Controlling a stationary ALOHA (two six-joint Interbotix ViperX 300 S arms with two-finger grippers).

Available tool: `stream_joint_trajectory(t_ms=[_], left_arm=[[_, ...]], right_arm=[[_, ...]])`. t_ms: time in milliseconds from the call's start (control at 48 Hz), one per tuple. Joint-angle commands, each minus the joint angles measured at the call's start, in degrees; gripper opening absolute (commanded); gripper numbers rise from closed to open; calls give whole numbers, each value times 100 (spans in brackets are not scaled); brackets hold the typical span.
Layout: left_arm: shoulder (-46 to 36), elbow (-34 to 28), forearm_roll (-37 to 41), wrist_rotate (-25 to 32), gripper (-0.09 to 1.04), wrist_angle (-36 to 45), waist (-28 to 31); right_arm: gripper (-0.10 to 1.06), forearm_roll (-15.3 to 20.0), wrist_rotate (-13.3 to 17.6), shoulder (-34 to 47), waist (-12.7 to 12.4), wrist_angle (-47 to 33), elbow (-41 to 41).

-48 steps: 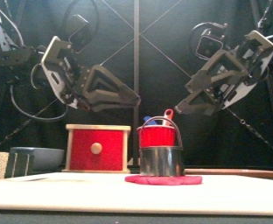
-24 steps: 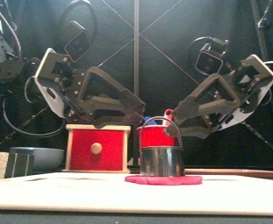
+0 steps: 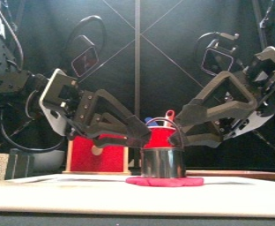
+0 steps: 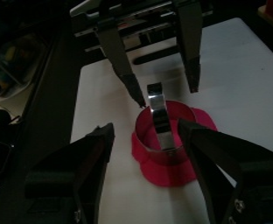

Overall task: Get the cutter from the drawer then cut the dough then place the extra dough in the bowl
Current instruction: Cut the dough

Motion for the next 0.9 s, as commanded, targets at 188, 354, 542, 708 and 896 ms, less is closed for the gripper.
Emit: stream_joint_trajectory(t_ms=[188,354,542,708,896], left_arm=[[-132,-114,9,-9,86,35,9],[-167,-114,97,0,86,123,-18],[-193,-97,149,0,86,343,-62],[-264,-79,158,44,79,360,-62],[-360,-70,299,62,65,378,-62]], right_arm=[[79,26,-9,-44,-26,-62,-88],[68,26,-9,-44,-26,-44,-88],[66,9,-9,-44,-35,-18,-114],[65,0,-9,-44,-62,0,-114],[65,-44,-18,-26,-176,70,-114]])
